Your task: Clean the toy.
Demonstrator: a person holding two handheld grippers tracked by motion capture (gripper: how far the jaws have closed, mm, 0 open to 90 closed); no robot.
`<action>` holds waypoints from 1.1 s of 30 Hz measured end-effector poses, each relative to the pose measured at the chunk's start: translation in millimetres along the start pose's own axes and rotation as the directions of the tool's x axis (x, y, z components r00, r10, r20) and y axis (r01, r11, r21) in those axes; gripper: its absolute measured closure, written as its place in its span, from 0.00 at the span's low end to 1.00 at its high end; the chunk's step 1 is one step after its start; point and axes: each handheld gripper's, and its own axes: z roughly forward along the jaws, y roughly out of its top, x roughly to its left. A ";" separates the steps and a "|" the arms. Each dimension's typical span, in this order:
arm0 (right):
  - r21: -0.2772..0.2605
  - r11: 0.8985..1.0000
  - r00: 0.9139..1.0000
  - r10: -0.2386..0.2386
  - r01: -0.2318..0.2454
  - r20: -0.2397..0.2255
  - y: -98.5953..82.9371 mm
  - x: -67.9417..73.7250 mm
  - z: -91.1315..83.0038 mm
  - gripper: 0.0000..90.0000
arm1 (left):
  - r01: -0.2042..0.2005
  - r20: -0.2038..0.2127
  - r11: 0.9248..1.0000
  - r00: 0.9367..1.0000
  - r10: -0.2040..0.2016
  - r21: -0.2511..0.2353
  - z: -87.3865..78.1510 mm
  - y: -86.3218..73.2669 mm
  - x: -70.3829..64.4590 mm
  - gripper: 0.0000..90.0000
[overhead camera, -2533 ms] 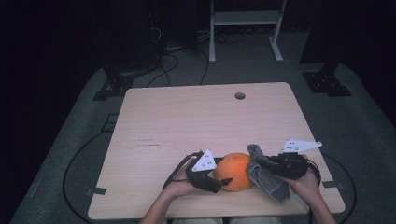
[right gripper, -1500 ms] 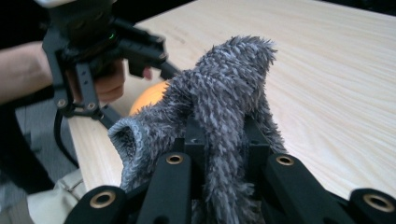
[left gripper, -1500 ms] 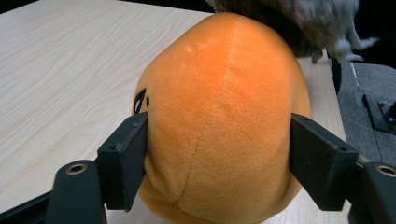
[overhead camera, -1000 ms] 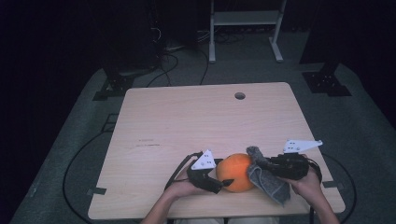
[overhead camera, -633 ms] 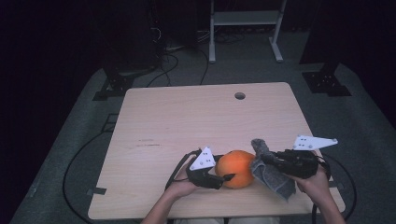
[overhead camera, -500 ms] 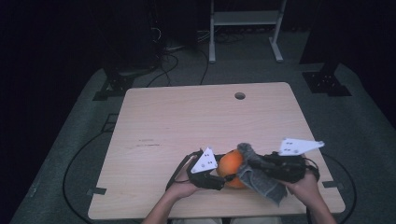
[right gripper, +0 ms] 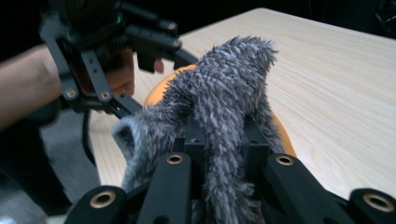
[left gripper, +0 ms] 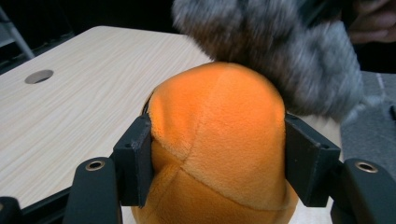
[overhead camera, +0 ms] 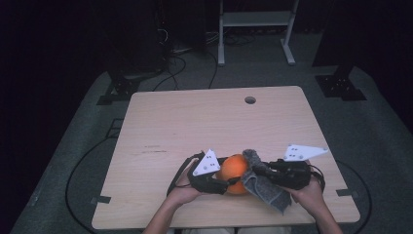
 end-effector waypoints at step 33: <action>-0.002 0.999 0.998 0.039 -0.039 0.052 -10.5 -14.0 -3.5 0.86 | 0.103 0.023 0.995 0.994 -0.102 -0.010 18.4 -23.9 12.3 0.37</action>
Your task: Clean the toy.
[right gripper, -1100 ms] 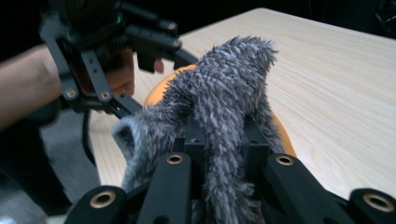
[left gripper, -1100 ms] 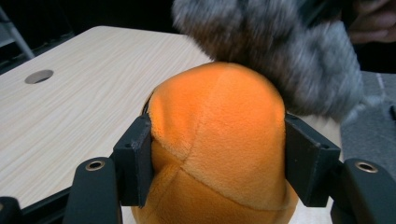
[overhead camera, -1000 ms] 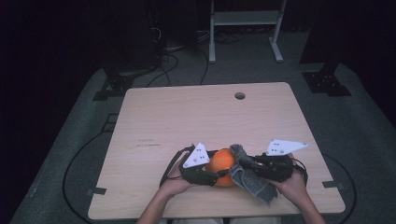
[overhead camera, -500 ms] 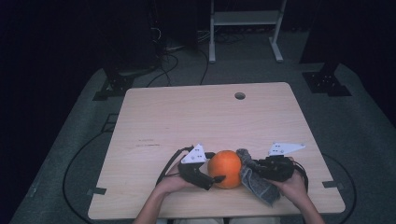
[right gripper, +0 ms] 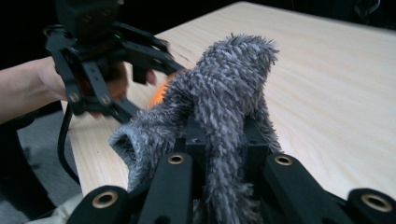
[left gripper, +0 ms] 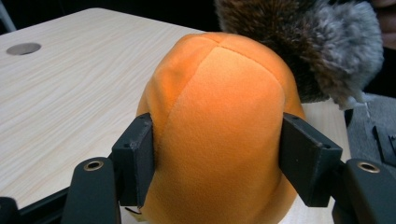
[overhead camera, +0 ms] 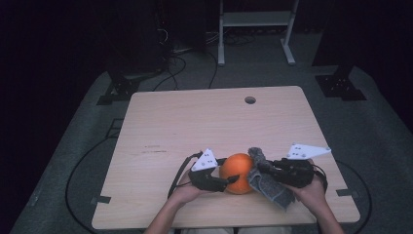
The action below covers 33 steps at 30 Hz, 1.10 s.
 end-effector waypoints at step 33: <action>0.060 0.996 0.993 -0.066 0.061 0.096 -3.7 -2.3 1.7 0.86 | -0.123 0.019 0.991 0.992 0.123 0.048 5.6 4.7 -20.6 0.42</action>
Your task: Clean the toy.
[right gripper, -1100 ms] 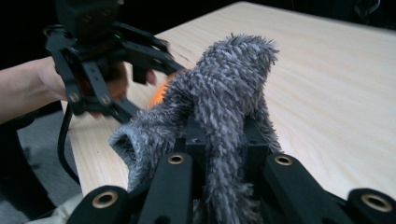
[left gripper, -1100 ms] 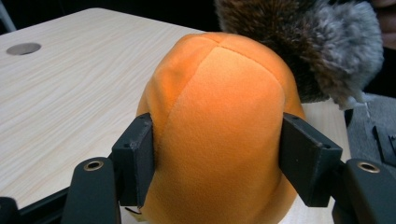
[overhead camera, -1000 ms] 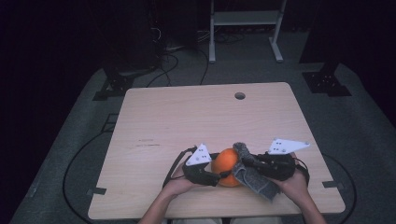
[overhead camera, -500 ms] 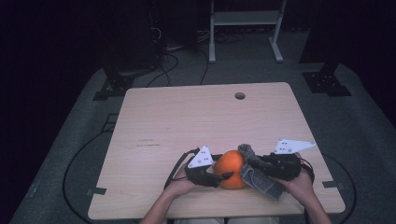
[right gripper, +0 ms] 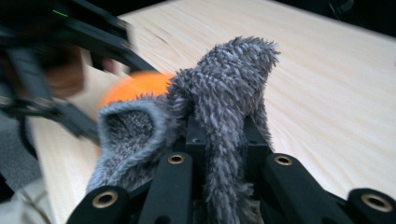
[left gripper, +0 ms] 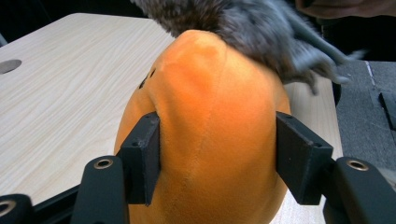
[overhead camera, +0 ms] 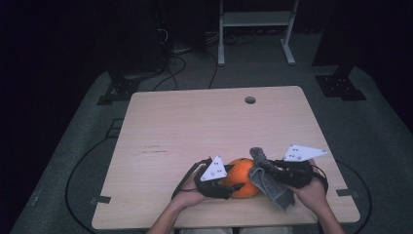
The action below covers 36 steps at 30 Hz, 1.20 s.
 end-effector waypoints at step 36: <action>-0.011 1.000 0.996 -0.019 0.019 -0.086 7.8 13.2 -2.8 0.86 | -0.038 0.023 0.999 0.999 0.038 0.011 15.9 -5.0 -10.1 0.33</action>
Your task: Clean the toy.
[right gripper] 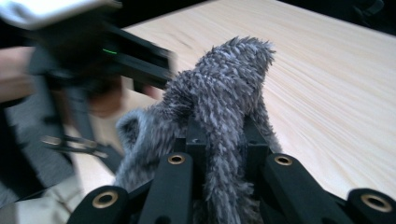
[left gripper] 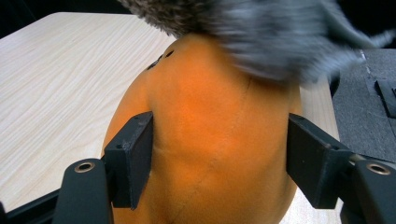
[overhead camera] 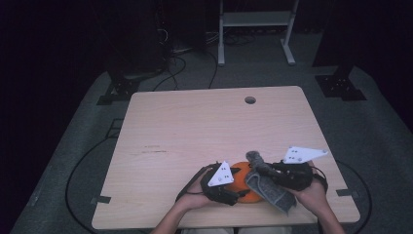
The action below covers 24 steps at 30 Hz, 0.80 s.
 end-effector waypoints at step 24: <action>-0.001 1.000 1.000 0.021 -0.021 -0.010 -13.4 -8.8 2.6 0.86 | 0.213 -0.019 0.975 0.976 -0.215 -0.054 -17.7 -13.6 32.1 0.35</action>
